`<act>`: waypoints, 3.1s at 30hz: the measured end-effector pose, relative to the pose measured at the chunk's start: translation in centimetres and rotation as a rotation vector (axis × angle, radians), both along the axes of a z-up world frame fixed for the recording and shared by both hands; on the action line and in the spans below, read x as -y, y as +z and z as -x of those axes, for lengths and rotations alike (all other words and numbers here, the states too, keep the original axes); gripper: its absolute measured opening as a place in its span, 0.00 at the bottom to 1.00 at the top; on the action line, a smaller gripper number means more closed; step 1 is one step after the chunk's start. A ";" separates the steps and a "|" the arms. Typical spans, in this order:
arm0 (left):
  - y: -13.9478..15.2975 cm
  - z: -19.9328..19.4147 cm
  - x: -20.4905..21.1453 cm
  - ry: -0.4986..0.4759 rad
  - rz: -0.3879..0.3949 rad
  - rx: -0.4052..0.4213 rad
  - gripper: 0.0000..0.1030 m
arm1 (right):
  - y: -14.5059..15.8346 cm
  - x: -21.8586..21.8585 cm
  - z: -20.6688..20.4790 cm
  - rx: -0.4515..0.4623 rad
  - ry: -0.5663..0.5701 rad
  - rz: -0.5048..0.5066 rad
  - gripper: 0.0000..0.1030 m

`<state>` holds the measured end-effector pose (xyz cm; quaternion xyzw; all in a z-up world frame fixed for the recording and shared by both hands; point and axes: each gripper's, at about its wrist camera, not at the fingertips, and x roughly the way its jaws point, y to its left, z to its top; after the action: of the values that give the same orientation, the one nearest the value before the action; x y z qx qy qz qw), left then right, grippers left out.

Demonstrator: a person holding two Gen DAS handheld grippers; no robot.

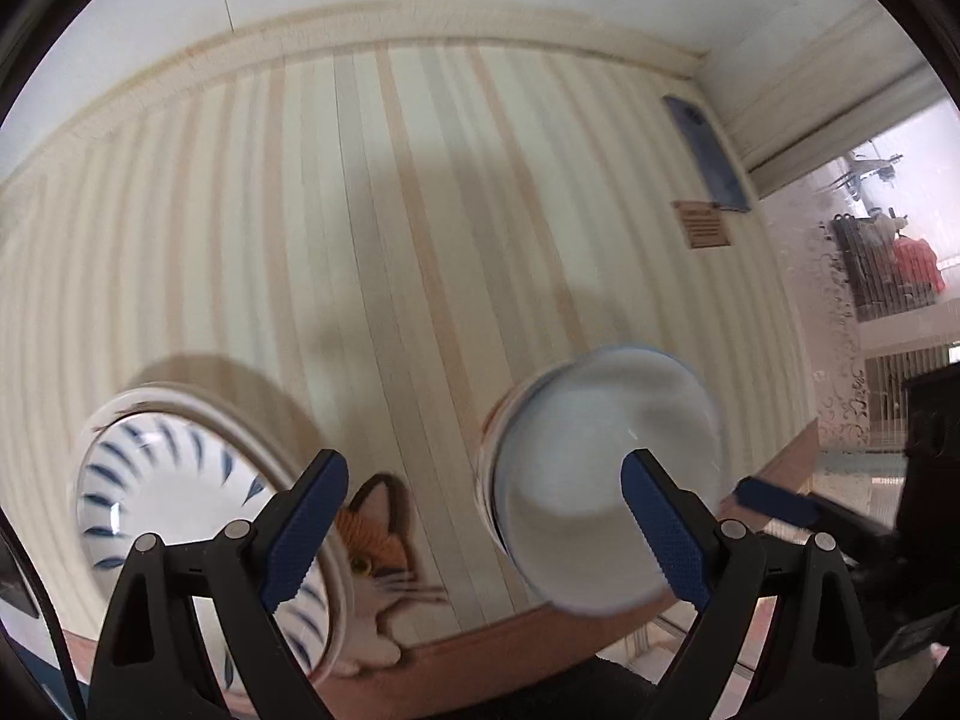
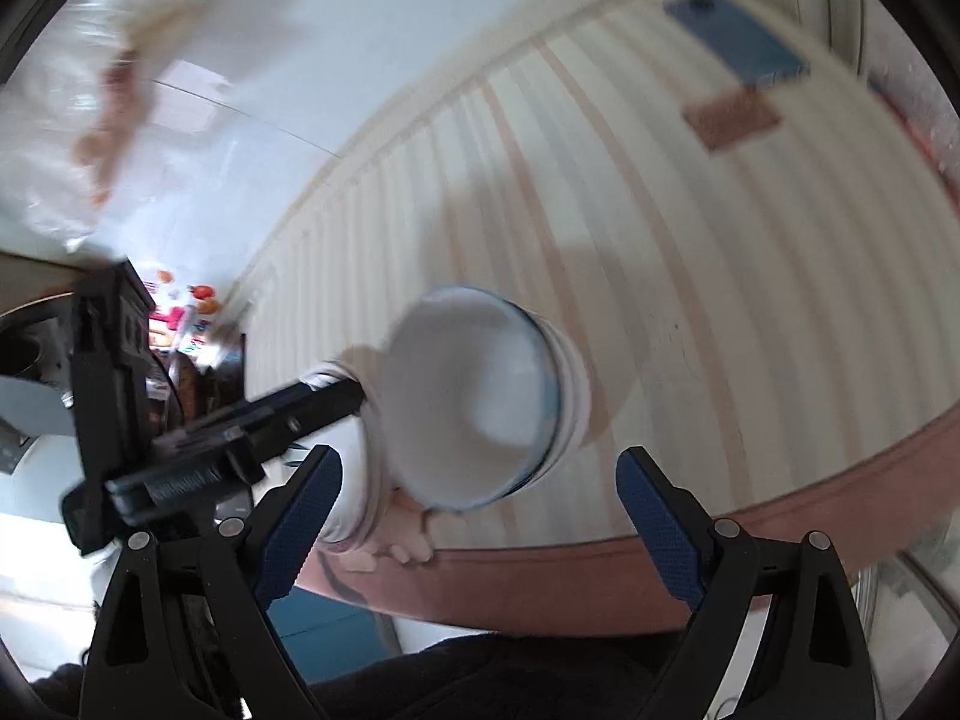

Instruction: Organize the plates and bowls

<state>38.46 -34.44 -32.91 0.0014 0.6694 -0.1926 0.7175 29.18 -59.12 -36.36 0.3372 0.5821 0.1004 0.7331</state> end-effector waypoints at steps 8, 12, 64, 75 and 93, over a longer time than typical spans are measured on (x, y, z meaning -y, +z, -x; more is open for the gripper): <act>-5.2 -1.7 0.2 0.006 0.100 -0.188 0.69 | -8.1 0.2 -2.2 -0.070 -0.006 -0.153 0.92; -6.7 -1.5 0.5 0.015 0.143 -0.252 0.60 | -10.7 -0.3 -2.7 -0.098 0.014 -0.176 0.86; -0.8 -0.3 -19.5 0.370 0.188 -0.156 0.56 | -8.6 -21.6 -10.6 -0.121 0.325 -0.277 0.54; -3.5 -0.1 -23.4 0.386 0.180 -0.190 0.56 | -10.6 -28.3 -11.4 -0.162 0.361 -0.244 0.54; -3.9 -0.5 -22.8 0.328 0.183 -0.197 0.56 | -11.2 -27.8 -11.1 -0.185 0.304 -0.212 0.54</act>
<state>39.00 -11.62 -36.78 -0.1917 0.7073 -0.1322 0.6674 40.29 -31.37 -47.61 0.3284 0.6775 0.2392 0.6131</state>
